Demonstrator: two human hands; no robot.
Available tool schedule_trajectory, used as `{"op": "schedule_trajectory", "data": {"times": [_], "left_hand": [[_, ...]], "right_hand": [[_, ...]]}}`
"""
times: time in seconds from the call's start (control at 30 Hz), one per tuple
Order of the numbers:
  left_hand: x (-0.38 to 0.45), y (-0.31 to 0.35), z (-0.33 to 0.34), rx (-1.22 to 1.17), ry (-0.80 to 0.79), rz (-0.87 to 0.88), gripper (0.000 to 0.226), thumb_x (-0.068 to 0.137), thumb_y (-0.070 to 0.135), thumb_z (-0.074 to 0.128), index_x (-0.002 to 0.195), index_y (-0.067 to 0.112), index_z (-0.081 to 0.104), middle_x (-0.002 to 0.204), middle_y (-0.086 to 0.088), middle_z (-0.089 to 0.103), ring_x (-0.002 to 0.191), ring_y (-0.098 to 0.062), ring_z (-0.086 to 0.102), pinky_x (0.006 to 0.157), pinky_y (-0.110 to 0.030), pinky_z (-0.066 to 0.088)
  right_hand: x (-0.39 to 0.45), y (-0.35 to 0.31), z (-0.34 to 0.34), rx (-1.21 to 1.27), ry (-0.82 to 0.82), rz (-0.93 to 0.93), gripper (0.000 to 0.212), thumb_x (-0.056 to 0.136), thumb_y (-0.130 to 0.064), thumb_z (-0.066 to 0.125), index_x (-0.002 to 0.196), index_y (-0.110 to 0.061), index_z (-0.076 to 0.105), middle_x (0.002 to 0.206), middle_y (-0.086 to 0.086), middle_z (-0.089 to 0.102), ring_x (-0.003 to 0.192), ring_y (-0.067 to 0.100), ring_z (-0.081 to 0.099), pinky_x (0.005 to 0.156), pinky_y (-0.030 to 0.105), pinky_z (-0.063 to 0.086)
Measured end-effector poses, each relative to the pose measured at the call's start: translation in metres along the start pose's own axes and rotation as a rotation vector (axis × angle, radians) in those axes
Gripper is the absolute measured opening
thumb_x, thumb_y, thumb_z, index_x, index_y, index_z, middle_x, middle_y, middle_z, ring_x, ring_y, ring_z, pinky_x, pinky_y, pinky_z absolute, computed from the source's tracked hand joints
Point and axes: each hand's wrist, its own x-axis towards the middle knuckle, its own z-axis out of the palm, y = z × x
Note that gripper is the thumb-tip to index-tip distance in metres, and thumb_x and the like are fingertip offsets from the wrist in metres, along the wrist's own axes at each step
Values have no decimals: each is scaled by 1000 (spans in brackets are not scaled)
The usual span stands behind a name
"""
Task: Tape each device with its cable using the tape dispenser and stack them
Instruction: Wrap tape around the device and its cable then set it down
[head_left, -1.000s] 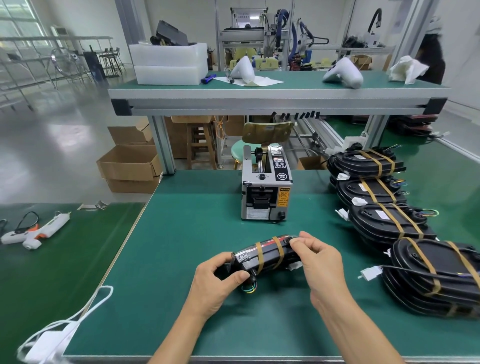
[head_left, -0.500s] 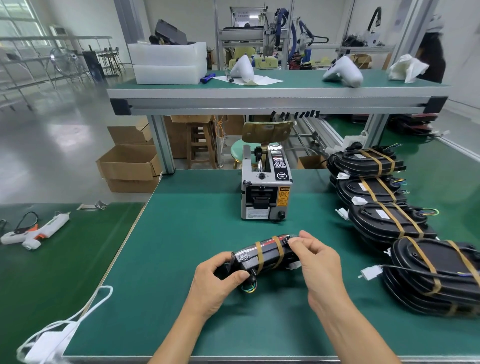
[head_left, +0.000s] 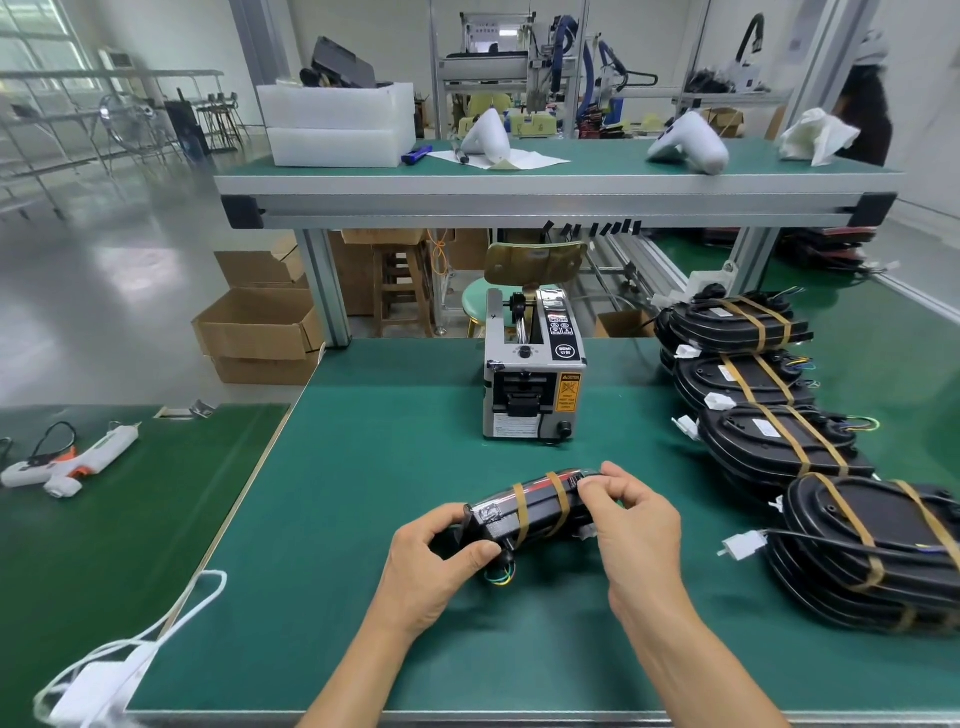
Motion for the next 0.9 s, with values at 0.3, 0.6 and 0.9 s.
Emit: {"op": "schedule_trajectory", "data": {"times": [0.3, 0.6, 0.9], "left_hand": [[0, -2, 0, 5, 1, -9, 48, 76, 70, 85, 110, 37, 80, 106, 3, 82, 103, -18, 76, 97, -34, 58], [1, -4, 1, -14, -8, -24, 53, 75, 72, 85, 114, 37, 80, 111, 3, 82, 108, -20, 76, 102, -41, 57], [1, -1, 0, -9, -5, -27, 42, 77, 60, 86, 113, 38, 80, 110, 5, 83, 107, -16, 77, 98, -28, 56]], "right_hand": [[1, 3, 1, -16, 4, -9, 16, 81, -16, 73, 71, -26, 79, 118, -21, 68, 102, -11, 63, 78, 15, 47], [1, 0, 1, -59, 21, -28, 17, 81, -18, 73, 71, -30, 79, 119, -16, 71, 102, -14, 61, 70, 6, 40], [4, 1, 0, -98, 4, -33, 18, 79, -16, 73, 70, -30, 78, 120, -12, 71, 104, -13, 60, 74, 11, 40]]}}
